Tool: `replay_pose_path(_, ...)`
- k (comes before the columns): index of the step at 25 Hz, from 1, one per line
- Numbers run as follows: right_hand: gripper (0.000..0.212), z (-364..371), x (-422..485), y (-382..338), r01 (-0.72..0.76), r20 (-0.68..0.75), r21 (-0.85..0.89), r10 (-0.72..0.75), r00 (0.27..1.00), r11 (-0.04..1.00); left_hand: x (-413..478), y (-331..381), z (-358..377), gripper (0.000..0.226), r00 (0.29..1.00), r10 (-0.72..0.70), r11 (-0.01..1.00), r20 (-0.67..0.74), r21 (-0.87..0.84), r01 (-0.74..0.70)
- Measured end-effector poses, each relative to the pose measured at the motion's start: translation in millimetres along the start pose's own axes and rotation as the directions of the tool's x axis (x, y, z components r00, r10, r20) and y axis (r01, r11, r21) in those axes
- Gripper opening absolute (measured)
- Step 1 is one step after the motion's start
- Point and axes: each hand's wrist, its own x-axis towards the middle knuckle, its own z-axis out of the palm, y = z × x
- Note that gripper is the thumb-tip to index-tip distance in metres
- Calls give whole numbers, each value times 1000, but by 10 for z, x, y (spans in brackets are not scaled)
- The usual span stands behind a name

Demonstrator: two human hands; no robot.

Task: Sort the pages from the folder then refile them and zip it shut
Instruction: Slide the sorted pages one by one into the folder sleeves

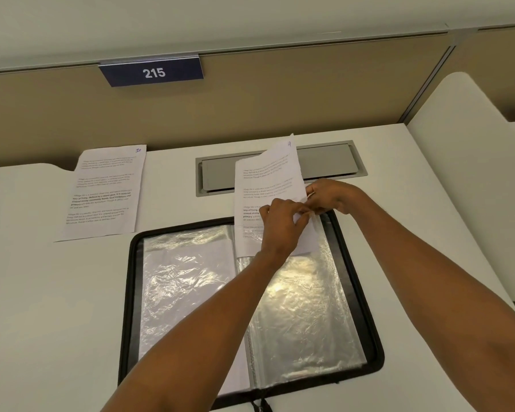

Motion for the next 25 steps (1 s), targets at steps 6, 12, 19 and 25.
replay_pose_path(6, 27, 33, 66, -95, 13, -112, 178, 7, 994, 984, -13, 38, 3, 15, 996, 90, 993, 22, 78, -91)
replay_pose_path(12, 39, -58, 149, -127, -7, -8, 6, 7, 1000, 1000, -16, 55, 31, 15, 975, 212, 933, -67, 310, -182)
replay_pose_path(19, 44, 16, 184, -97, -2, 72, 1, 2, 997, 1000, 6, 56, 36, 19, 974, 215, 944, -68, 270, -190)
replay_pose_path(25, 30, -43, 181, -46, -54, 184, -54, 63, 981, 997, 29, 31, 59, 19, 962, 257, 917, -89, 336, -214)
